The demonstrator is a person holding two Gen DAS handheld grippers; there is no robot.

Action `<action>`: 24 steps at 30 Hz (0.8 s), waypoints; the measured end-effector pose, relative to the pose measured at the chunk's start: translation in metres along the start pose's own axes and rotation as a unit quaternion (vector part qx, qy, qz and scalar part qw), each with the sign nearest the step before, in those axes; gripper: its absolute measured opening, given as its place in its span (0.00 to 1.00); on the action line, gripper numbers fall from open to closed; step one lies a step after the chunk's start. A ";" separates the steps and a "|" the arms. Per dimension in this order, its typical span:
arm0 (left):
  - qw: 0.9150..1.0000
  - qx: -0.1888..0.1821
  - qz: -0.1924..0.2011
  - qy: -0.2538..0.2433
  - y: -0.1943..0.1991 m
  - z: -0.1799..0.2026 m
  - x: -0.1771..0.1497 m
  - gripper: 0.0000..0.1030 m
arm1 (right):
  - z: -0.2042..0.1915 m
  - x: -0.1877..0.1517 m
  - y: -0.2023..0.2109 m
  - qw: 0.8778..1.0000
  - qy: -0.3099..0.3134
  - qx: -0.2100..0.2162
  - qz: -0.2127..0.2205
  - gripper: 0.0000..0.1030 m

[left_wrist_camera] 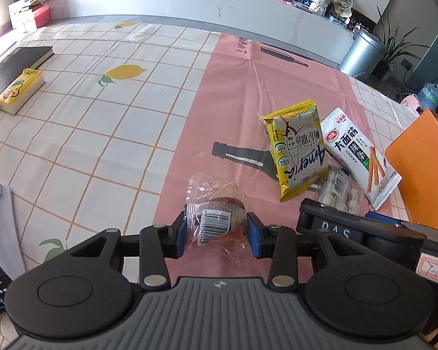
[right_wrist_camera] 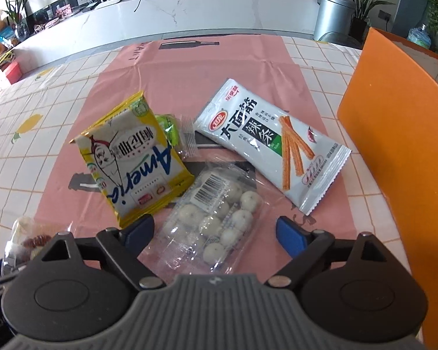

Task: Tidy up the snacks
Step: 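Lower the right gripper onto the clear quail-egg tray and close while the left gripper holds the pastry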

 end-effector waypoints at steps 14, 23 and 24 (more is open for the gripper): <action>0.999 -0.026 -0.013 -0.028 0.001 0.019 -0.013 0.45 | 0.029 -0.053 0.037 0.996 0.082 0.026 -0.012 0.70; 0.999 -0.025 -0.018 -0.028 -0.002 0.019 -0.016 0.45 | 0.031 -0.029 0.032 0.996 0.078 0.041 0.033 0.83; 0.999 -0.025 -0.019 -0.028 -0.002 0.019 -0.017 0.45 | 0.030 -0.028 0.027 0.995 0.084 0.044 0.028 0.83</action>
Point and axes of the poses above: each gripper's, at about its wrist camera, not at the fingertips, and y roughly against the way its jaws point, z to its right, x to its top, the point moved 9 cm from there along -y, roughly the way its jaws point, and after that the axes turned 9 degrees about y, right-handed, at the moved point
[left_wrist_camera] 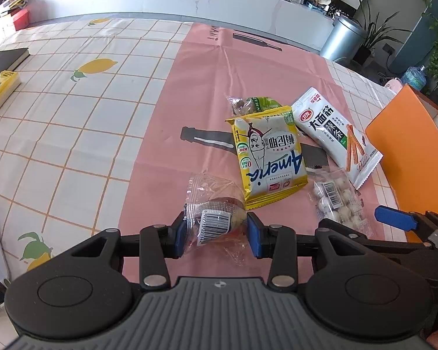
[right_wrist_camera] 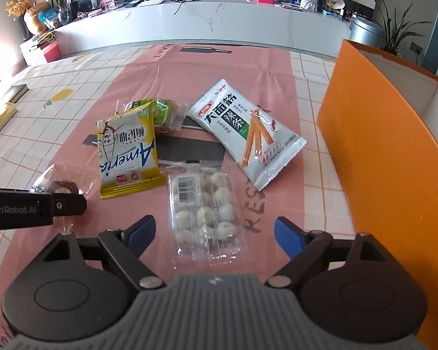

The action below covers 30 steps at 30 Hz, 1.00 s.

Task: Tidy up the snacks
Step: 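Lower the right gripper onto the clear quail-egg tray and close while the left gripper holds the pastry, then carry the pastry bag and egg tray with both grippers over the orange box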

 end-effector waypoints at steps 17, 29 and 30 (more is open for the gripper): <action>1.000 -0.001 0.003 0.007 0.002 0.001 0.001 0.45 | -0.007 0.001 -0.007 1.000 0.028 0.012 0.002 0.50; 0.999 0.025 0.044 -0.004 0.039 0.011 0.009 0.45 | -0.009 -0.007 0.037 0.997 -0.002 0.078 -0.006 0.47; 0.999 0.022 0.046 -0.003 0.042 0.013 0.009 0.45 | -0.009 -0.006 0.043 0.996 -0.004 0.085 -0.004 0.47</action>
Point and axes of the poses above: each gripper's, at about its wrist camera, not at the fingertips, and y roughly against the way its jaws point, z to its right, x to its top, the point moved 9 cm from there along -y, roughly the way its jaws point, and after that the axes turned 9 degrees about y, right-handed, at the moved point
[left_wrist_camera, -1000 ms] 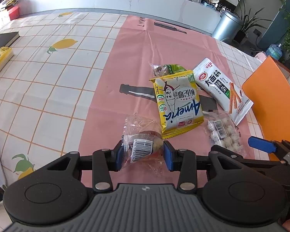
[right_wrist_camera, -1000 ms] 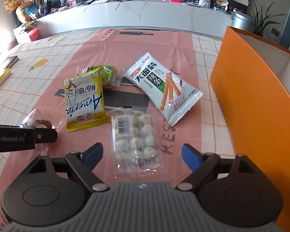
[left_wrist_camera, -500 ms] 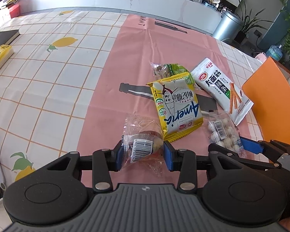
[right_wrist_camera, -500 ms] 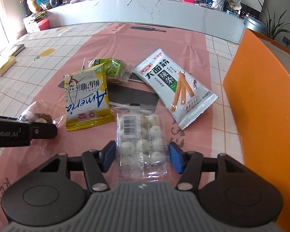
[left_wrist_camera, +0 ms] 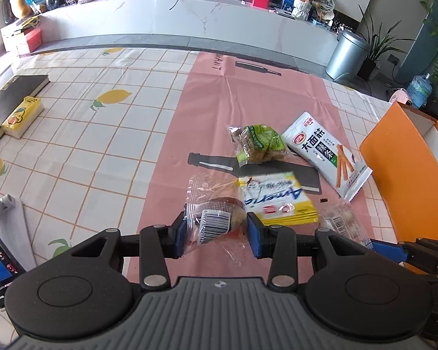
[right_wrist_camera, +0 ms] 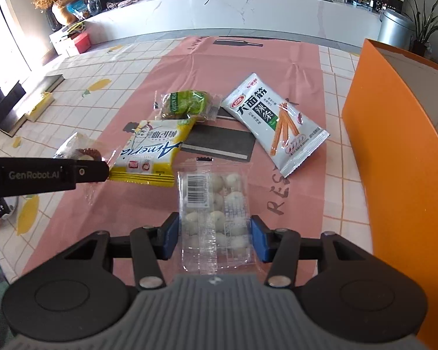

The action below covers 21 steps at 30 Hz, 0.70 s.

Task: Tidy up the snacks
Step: 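Carry the pastry bag and egg tray with both grippers over the orange box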

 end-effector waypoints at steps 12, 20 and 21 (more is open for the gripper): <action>0.998 -0.035 0.035 -0.031 0.051 0.045 0.002 0.45 | 0.012 0.003 0.082 0.998 0.006 -0.003 0.064 0.48; 0.991 -0.092 0.053 -0.086 0.084 0.107 0.001 0.45 | 0.058 -0.001 0.141 0.995 -0.011 -0.026 0.100 0.48; 0.989 -0.100 0.052 -0.096 0.085 0.116 0.000 0.45 | 0.067 -0.002 0.149 0.994 -0.014 -0.032 0.103 0.48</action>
Point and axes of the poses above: each gripper's, at about its wrist camera, not at the fingertips, and y roughly against the way its jaws point, z to its right, x to its top, the point moved 9 cm from there along -y, roughly the way its jaws point, and after that the axes turned 9 degrees about y, right-handed, at the moved point
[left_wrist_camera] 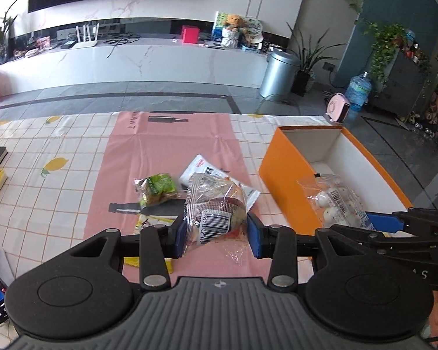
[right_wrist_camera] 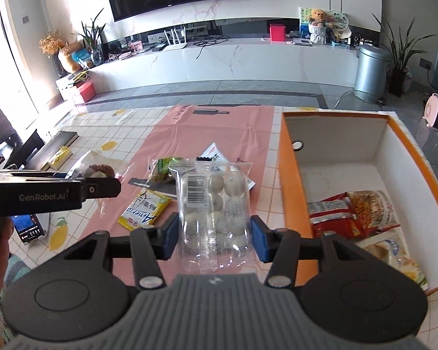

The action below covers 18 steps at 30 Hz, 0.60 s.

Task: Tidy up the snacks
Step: 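Carry the pastry bag and egg tray with both grippers over the orange box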

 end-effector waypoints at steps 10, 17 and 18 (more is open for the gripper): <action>0.984 -0.090 -0.020 -0.155 -0.032 0.115 0.012 0.45 | 0.095 -0.008 0.038 0.998 -0.033 -0.049 -0.003 0.48; 0.954 -0.113 -0.054 -0.272 -0.082 0.171 0.009 0.45 | 0.152 -0.012 0.016 0.996 -0.077 -0.037 -0.035 0.48; 0.949 -0.115 -0.064 -0.285 -0.091 0.176 0.009 0.45 | 0.158 -0.013 0.008 0.995 -0.080 -0.035 -0.044 0.48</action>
Point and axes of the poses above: each gripper's, at about its wrist camera, not at the fingertips, and y roughly against the way its jaws point, z to its right, x to its top, the point moved 9 cm from there along -y, roughly the way its jaws point, and after that the axes turned 9 degrees about y, right-handed, at the moved point
